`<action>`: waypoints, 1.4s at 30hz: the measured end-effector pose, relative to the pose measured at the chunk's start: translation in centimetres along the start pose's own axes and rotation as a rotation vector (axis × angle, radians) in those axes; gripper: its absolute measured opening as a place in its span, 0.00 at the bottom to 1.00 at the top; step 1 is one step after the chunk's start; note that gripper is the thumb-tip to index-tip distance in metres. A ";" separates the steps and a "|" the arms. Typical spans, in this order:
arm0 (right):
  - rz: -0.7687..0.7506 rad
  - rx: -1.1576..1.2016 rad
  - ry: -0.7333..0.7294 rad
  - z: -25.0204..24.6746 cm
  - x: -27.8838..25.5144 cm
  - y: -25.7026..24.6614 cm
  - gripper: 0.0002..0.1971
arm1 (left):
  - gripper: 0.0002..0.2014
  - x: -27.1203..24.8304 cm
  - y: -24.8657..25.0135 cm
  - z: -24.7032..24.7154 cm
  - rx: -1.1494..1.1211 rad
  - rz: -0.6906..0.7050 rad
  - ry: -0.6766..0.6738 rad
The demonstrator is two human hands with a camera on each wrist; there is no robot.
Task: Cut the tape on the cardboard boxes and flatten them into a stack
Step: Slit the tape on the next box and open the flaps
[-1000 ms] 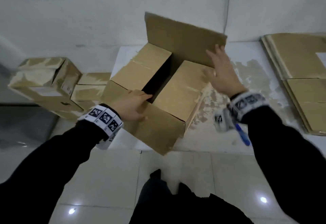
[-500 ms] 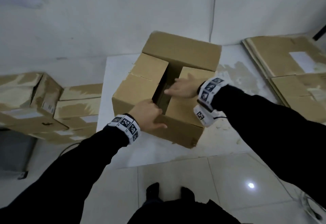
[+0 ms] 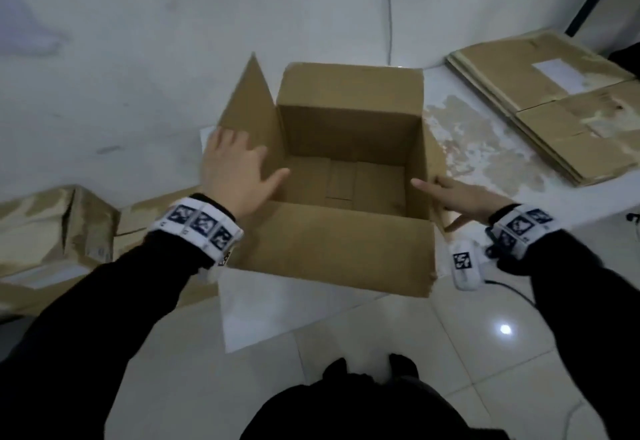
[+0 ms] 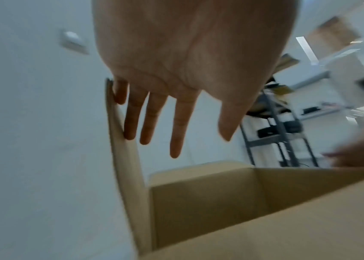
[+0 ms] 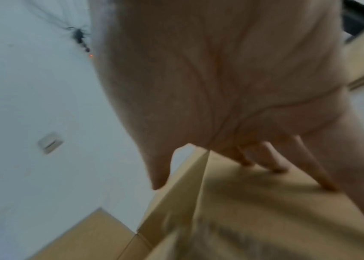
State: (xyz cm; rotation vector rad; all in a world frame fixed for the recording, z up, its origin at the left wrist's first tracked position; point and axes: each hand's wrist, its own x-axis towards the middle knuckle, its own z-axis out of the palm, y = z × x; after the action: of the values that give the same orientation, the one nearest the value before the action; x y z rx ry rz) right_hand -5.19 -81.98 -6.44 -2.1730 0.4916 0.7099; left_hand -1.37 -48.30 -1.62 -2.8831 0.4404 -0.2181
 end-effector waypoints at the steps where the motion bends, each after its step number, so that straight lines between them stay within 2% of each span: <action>1: -0.015 0.044 0.049 1.2 0.7 0.1 0.37 | 0.29 -0.2 -1.8 0.6 -0.024 -0.073 -0.074; 3: -0.082 0.093 0.156 2.5 1.6 0.0 0.20 | 0.28 -0.5 -4.6 3.1 -0.152 -0.164 -0.302; 4: -0.100 0.131 0.190 2.8 1.6 -0.3 0.12 | 0.29 -0.8 -5.4 4.7 -0.302 -0.198 -0.416; 6: -0.144 0.202 0.231 2.9 1.2 -0.8 0.06 | 0.31 -1.2 -6.0 6.9 -0.687 -0.251 -0.551; 7: -0.174 0.204 0.267 2.8 0.8 -1.3 0.07 | 0.31 -1.3 -6.1 7.2 -0.831 -0.272 -0.543; 9: -0.236 0.181 0.390 2.6 0.6 -2.2 0.13 | 0.30 -0.7 -6.6 7.0 -0.903 -0.266 -0.489; 12: -0.401 0.200 0.647 3.5 0.9 -2.8 0.27 | 0.28 1.7 -6.5 4.5 -0.740 -0.131 -0.357; 14: -0.543 0.222 0.786 5.5 1.5 -2.7 0.32 | 0.29 3.2 -4.8 1.3 -0.777 -0.038 -0.138; 16: -0.629 0.213 0.831 8.5 2.9 -1.4 0.36 | 0.31 4.6 -1.7 -2.3 -0.914 0.059 0.118; 17: -0.613 0.212 0.818 10.2 3.4 -0.7 0.37 | 0.33 5.3 0.2 -3.8 -0.994 0.097 0.188; 18: -0.579 0.218 0.808 11.9 4.0 -0.1 0.37 | 0.36 5.9 2.1 -5.1 -1.069 0.115 0.200; 20: -0.548 0.285 0.746 15.0 4.1 1.2 0.39 | 0.40 7.1 5.4 -6.7 -1.137 0.092 0.074; 23: -0.709 0.178 0.658 17.8 2.8 3.9 0.42 | 0.45 8.6 8.6 -6.9 -0.862 0.075 -0.136; 26: -0.769 0.312 0.588 16.1 0.8 6.0 0.29 | 0.45 9.6 9.6 -7.0 -0.662 0.122 -0.214; 28: -0.696 0.523 0.527 12.6 0.1 6.9 0.19 | 0.46 10.2 9.3 -7.4 -0.569 0.124 -0.285; 30: -0.592 0.600 0.471 8.3 0.2 7.5 0.06 | 0.46 10.6 8.9 -7.8 -0.469 0.122 -0.361; 32: -0.500 0.634 0.373 4.4 1.2 7.8 0.11 | 0.46 10.7 8.7 -8.1 -0.387 0.113 -0.421; 35: -0.407 0.539 0.107 0.6 3.4 6.7 0.26 | 0.45 10.0 8.6 -8.4 -0.351 0.085 -0.491; 37: -0.404 0.469 -0.104 -0.7 4.7 4.9 0.36 | 0.45 9.2 8.7 -8.6 -0.328 0.054 -0.514; 38: -0.423 0.512 -0.160 -1.2 5.1 3.6 0.39 | 0.45 8.7 8.7 -8.6 -0.317 0.035 -0.523; 40: -0.494 0.723 -0.162 -2.7 5.4 1.1 0.40 | 0.44 7.6 8.2 -8.3 -0.319 -0.017 -0.535; 42: -0.629 0.912 -0.110 -4.5 4.9 -1.8 0.36 | 0.45 6.3 7.6 -8.3 -0.340 -0.076 -0.528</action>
State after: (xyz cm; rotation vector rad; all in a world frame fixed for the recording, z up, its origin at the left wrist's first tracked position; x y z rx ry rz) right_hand 1.04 -84.91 -6.02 -1.2900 0.0207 0.1748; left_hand 1.01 -58.90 5.34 -3.1105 0.2873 0.6553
